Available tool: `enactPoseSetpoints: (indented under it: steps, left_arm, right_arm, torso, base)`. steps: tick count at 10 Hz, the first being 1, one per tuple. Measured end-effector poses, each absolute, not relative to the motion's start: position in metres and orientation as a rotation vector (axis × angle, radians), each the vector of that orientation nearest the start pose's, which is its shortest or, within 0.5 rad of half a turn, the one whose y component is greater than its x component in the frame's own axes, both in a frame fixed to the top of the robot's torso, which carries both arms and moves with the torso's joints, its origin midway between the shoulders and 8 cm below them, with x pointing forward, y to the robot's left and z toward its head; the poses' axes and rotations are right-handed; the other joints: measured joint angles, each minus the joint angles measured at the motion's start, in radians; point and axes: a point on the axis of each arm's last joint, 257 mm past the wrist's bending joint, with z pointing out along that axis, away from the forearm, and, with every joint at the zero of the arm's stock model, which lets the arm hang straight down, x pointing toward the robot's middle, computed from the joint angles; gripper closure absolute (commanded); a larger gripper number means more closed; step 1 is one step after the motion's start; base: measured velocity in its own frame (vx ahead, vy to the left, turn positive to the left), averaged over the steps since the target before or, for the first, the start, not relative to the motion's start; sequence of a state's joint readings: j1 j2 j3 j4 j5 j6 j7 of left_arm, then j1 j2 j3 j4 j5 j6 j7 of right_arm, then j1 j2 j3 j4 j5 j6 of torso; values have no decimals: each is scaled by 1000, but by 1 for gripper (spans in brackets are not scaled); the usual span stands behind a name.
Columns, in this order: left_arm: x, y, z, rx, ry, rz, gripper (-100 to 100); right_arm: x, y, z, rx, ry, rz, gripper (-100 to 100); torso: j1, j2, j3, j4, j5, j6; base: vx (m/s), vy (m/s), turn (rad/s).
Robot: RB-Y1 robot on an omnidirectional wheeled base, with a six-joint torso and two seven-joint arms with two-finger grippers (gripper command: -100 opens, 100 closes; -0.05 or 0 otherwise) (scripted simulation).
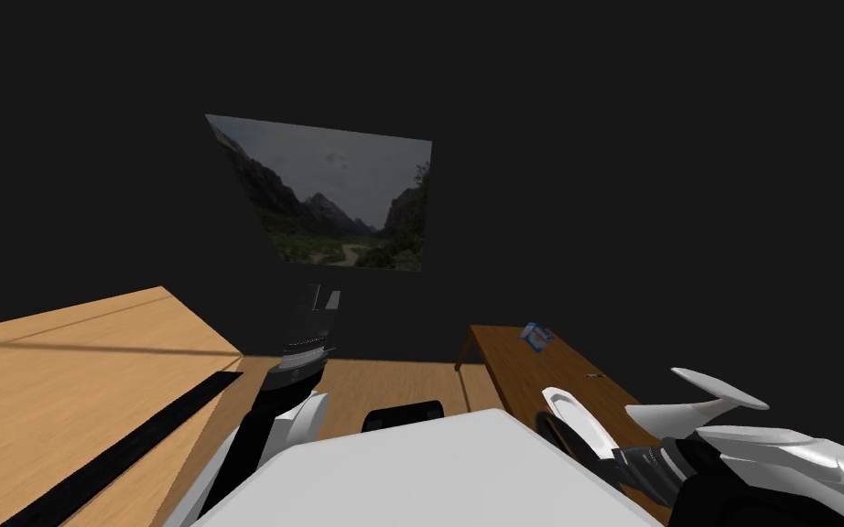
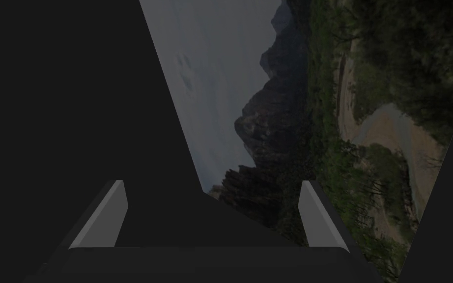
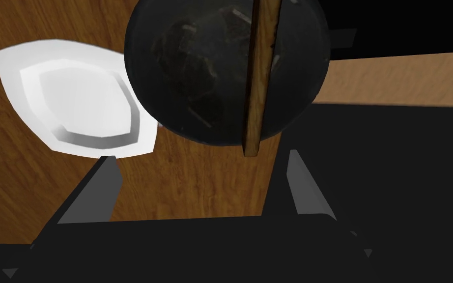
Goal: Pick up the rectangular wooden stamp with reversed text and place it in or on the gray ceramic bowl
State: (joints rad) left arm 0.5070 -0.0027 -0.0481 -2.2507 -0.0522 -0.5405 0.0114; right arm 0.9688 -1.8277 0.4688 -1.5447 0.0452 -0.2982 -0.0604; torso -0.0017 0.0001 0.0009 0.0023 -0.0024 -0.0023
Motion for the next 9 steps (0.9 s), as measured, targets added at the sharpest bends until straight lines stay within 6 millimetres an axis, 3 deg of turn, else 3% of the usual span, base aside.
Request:
enactPoseSetpoints:
  steps: [2, 6, 7, 9]
  left_arm:
    - [345, 258, 16, -633, 636, -1329, 0]
    - [345, 258, 16, -633, 636, -1329, 0]
    - [345, 258, 16, -633, 636, -1329, 0]
    - [345, 258, 16, -633, 636, -1329, 0]
  right_arm:
    - [32, -599, -353, 151, 3034, -19, -100]
    - [21, -586, -356, 208, 3066, -20, -100]
    - [20, -586, -356, 206, 3068, -23, 0]
    - [20, -586, -356, 206, 3068, -22, 0]
  torso:
    - [0, -1, 0, 0, 0, 2]
    - [0, -1, 0, 0, 0, 2]
    - [1, -2, -1, 0, 0, 2]
    - [2, -4, -2, -1, 0, 2]
  base:
    - [-15, -10, -22]
    - [-38, -13, 104]
    - [0, 0, 0]
    - [0, 0, 0]
